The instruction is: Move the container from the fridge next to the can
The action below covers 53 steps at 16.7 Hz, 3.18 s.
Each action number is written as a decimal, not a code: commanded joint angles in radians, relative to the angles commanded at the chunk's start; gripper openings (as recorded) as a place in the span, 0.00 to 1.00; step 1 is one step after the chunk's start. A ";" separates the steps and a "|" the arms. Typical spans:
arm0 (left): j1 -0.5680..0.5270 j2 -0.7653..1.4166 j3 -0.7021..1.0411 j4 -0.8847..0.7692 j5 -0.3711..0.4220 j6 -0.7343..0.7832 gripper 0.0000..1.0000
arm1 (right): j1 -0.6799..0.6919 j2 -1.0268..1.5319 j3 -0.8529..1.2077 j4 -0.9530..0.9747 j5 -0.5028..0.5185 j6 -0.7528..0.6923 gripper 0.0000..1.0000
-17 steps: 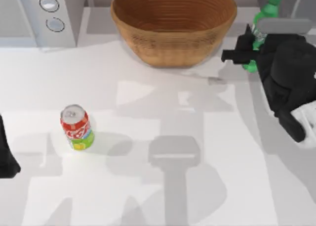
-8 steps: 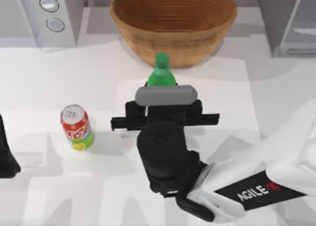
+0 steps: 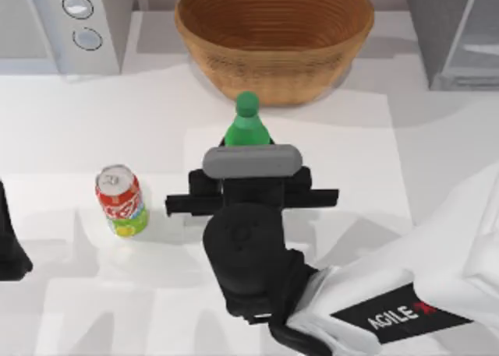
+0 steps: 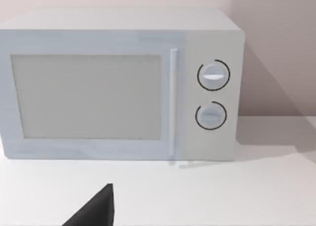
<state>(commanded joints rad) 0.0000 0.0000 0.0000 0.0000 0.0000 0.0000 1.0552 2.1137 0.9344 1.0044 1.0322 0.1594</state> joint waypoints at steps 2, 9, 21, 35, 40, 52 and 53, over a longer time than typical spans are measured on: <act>0.000 0.000 0.000 0.000 0.000 0.000 1.00 | 0.001 0.002 0.002 0.000 0.002 -0.001 0.00; 0.000 0.000 0.000 0.000 0.000 0.000 1.00 | 0.001 0.002 0.002 0.000 0.002 -0.001 0.38; 0.000 0.000 0.000 0.000 0.000 0.000 1.00 | 0.001 0.002 0.002 0.000 0.002 -0.001 1.00; 0.000 0.000 0.000 0.000 0.000 0.000 1.00 | 0.073 -0.036 -0.058 -0.004 0.073 0.027 1.00; 0.000 0.000 0.000 0.000 0.000 0.000 1.00 | 0.043 -0.093 -0.055 -0.013 0.032 0.017 1.00; 0.000 0.000 0.000 0.000 0.000 0.000 1.00 | -0.463 -1.098 -0.404 -0.404 -0.523 -0.071 1.00; 0.000 0.000 0.000 0.000 0.000 0.000 1.00 | -0.521 -1.202 -0.456 -0.459 -0.578 -0.079 1.00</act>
<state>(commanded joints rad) 0.0000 0.0000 0.0000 0.0000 0.0000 0.0000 0.5346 0.9121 0.4788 0.5454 0.4546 0.0807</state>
